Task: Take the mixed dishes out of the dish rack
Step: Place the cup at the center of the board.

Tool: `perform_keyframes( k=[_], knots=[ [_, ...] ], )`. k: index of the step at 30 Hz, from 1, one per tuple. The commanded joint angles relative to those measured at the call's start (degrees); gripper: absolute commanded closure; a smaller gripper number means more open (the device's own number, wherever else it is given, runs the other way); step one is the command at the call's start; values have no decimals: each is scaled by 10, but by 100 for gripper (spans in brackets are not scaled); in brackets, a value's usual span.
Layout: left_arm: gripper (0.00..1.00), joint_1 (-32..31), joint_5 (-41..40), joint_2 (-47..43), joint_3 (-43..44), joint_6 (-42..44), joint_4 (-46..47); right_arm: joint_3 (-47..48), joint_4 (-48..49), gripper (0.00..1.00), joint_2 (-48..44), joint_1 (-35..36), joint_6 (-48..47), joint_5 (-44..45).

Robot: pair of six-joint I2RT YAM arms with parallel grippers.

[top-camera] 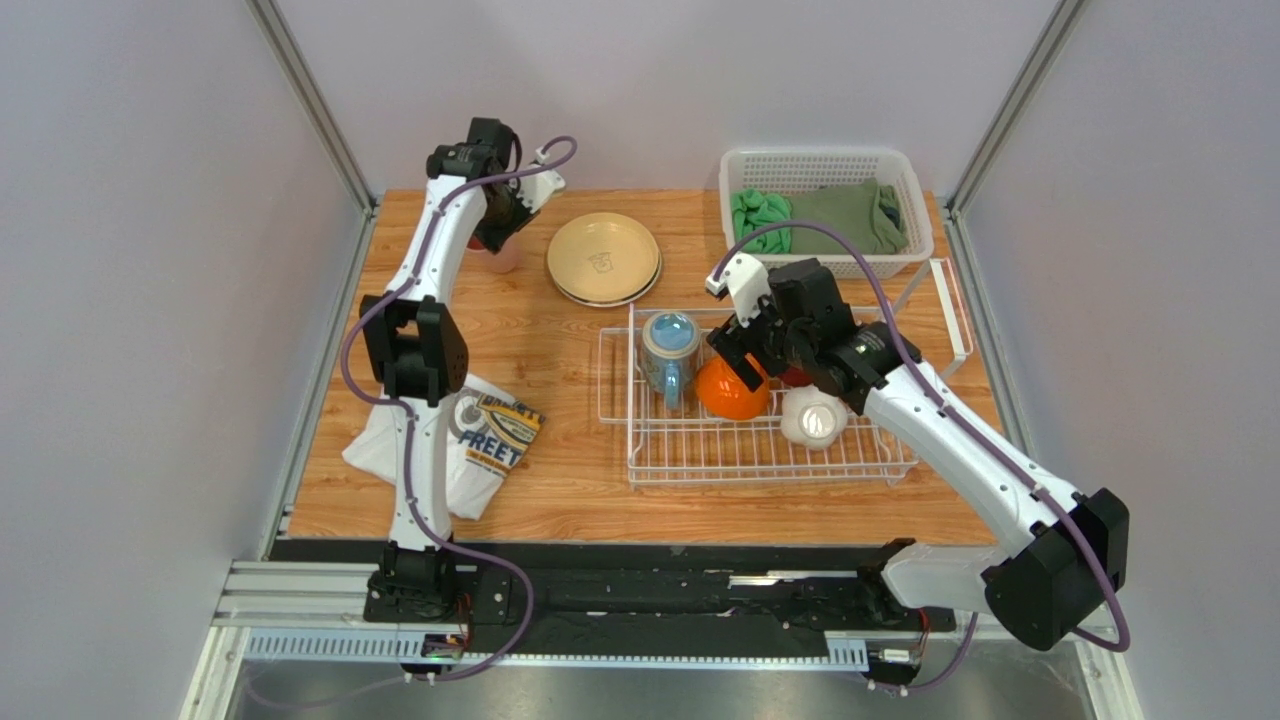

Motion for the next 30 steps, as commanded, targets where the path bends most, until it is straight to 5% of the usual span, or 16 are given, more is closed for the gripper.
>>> perform_keyframes(
  k=[1,9,17,30],
  knots=[
    [100,-6,-9,2,8,20,-3,-1,18,20,-1,3,-12,9],
    [100,-13,-12,4,4,24,-1,-4,17,20,-3,3,-13,10],
    [85,-15,-9,4,0,26,-7,-5,17,21,-2,2,-13,11],
    [76,-18,-14,3,-7,29,-7,-6,15,21,-4,3,-13,12]
  ],
)
